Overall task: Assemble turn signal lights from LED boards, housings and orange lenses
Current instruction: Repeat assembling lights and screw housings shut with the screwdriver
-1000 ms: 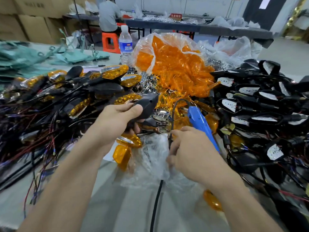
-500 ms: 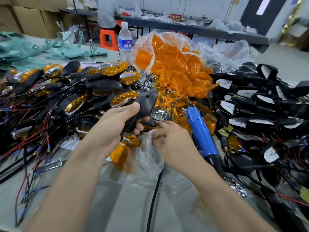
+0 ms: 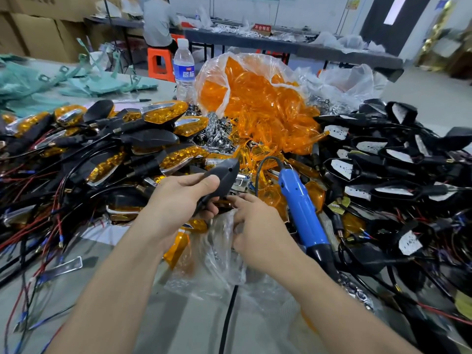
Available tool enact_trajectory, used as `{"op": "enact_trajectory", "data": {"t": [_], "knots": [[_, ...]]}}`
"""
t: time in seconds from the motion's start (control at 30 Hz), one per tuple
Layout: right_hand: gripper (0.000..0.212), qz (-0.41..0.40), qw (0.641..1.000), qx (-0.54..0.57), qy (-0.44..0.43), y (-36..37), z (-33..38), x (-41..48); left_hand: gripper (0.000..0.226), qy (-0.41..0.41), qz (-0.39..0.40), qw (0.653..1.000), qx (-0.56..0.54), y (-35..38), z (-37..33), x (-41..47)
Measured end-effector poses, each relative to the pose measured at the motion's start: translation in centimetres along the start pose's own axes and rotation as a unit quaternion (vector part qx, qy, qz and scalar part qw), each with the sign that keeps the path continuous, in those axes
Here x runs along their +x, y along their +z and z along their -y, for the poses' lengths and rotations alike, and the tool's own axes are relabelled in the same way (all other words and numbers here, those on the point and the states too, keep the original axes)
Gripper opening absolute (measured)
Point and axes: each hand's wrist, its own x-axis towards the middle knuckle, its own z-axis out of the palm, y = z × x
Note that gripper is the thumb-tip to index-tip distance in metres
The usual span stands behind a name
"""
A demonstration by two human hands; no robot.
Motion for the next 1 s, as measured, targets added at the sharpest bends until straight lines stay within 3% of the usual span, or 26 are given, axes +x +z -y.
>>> {"op": "enact_trajectory", "data": {"t": [0.13,0.27,0.43,0.57,0.67,0.83,1.0], "knots": [[0.015,-0.059,0.998,0.025,0.000,-0.4,-0.3,-1.2,0.014,0.001,-0.011,1.000,0.003,0.2,0.1,0.1],[0.015,-0.011,0.999,0.034,0.009,-0.7,-0.6,-1.4,0.015,-0.003,-0.003,1.000,-0.001,0.5,-0.1,0.0],[0.021,-0.029,0.992,0.115,0.037,-1.7,-0.7,-1.9,0.016,-0.009,0.011,1.000,0.008,0.9,-0.4,0.1],[0.014,-0.173,0.929,0.293,0.144,-3.9,-1.1,-2.1,0.015,-0.012,0.022,1.000,0.011,1.6,-1.2,0.8],[0.015,-0.211,0.887,0.368,0.179,-5.1,-2.3,-1.5,0.013,-0.027,0.038,0.999,0.004,2.5,-1.7,1.8],[0.020,-0.217,0.877,0.377,0.206,-5.2,-3.8,-0.5,0.021,-0.067,0.070,0.995,0.008,4.1,-1.1,3.3],[0.018,-0.190,0.884,0.389,0.179,-5.0,-4.9,0.3,0.023,-0.091,0.090,0.992,0.016,5.0,0.0,3.2]]}}
